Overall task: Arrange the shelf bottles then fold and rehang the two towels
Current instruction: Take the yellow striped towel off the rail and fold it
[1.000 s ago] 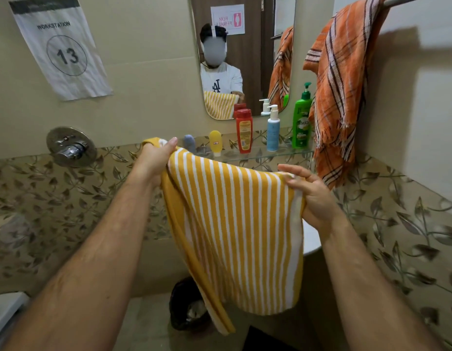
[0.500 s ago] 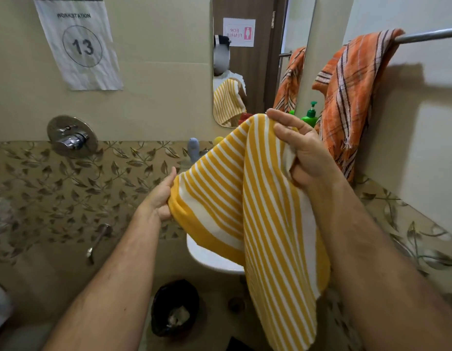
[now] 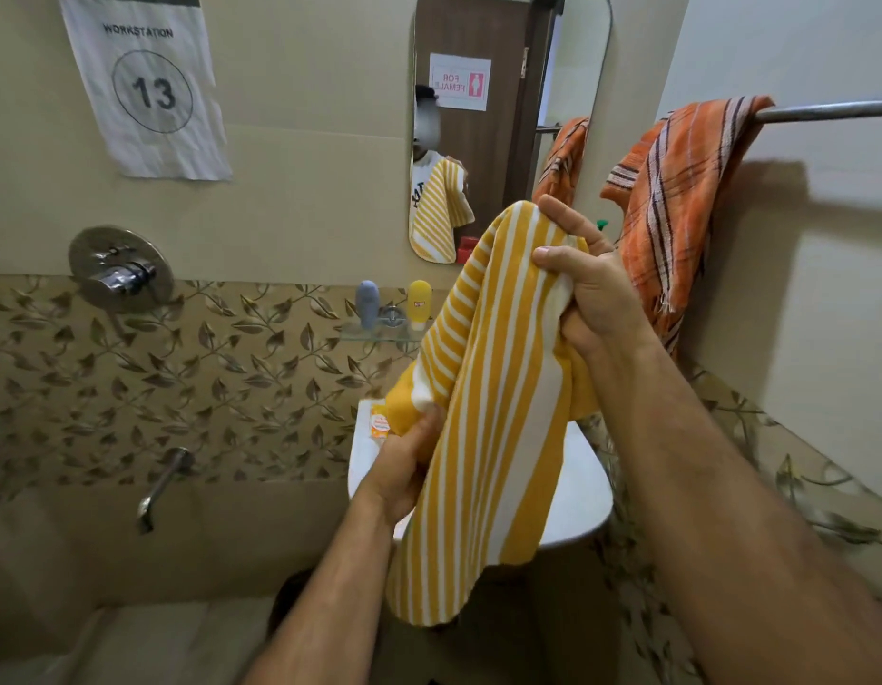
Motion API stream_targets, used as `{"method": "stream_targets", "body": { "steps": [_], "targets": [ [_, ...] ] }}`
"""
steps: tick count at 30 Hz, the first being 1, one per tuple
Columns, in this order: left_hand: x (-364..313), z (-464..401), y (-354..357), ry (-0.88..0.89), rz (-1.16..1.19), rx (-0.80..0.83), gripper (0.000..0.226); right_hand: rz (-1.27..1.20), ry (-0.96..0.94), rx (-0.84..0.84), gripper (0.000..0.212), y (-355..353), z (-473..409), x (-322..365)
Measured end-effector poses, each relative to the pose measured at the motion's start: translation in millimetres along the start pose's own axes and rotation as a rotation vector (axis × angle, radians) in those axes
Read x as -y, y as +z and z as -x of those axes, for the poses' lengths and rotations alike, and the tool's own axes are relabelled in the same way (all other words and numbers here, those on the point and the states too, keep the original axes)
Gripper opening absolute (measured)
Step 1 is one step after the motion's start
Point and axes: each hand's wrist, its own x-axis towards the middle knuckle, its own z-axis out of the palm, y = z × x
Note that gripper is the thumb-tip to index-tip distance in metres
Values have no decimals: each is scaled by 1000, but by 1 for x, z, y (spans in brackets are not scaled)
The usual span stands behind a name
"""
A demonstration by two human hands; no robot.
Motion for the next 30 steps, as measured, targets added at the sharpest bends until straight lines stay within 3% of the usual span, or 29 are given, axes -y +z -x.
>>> {"method": "stream_targets", "body": {
  "steps": [3,6,12,17,20,24,28,30],
  "targets": [
    [-20,-9,-5,99,48,-115,44,51,2,-56,43,-18,-5,0],
    [-47,-12,-24,138,-49,-262,24,191,56,-151,44,-49,-10,-2],
    [-96,-9,-31,140,-428,-300,26,521,372,-138,45,-108,-8,-17],
    [-111,-7,-17,131,-520,-275,23,811,544,-166,44,-118,-3,-23],
    [-117,-9,-8,142,-537,-258,24,713,521,-221,51,-124,1,-21],
    [-132,-14,11,208,-531,-226,21,115,330,-307,38,-140,20,-38],
    [-139,-21,27,235,-675,-191,20,223,485,-214,111,-147,50,-91],
    [-138,-22,26,213,-705,-218,17,263,404,-254,105,-149,49,-99]
  ]
}}
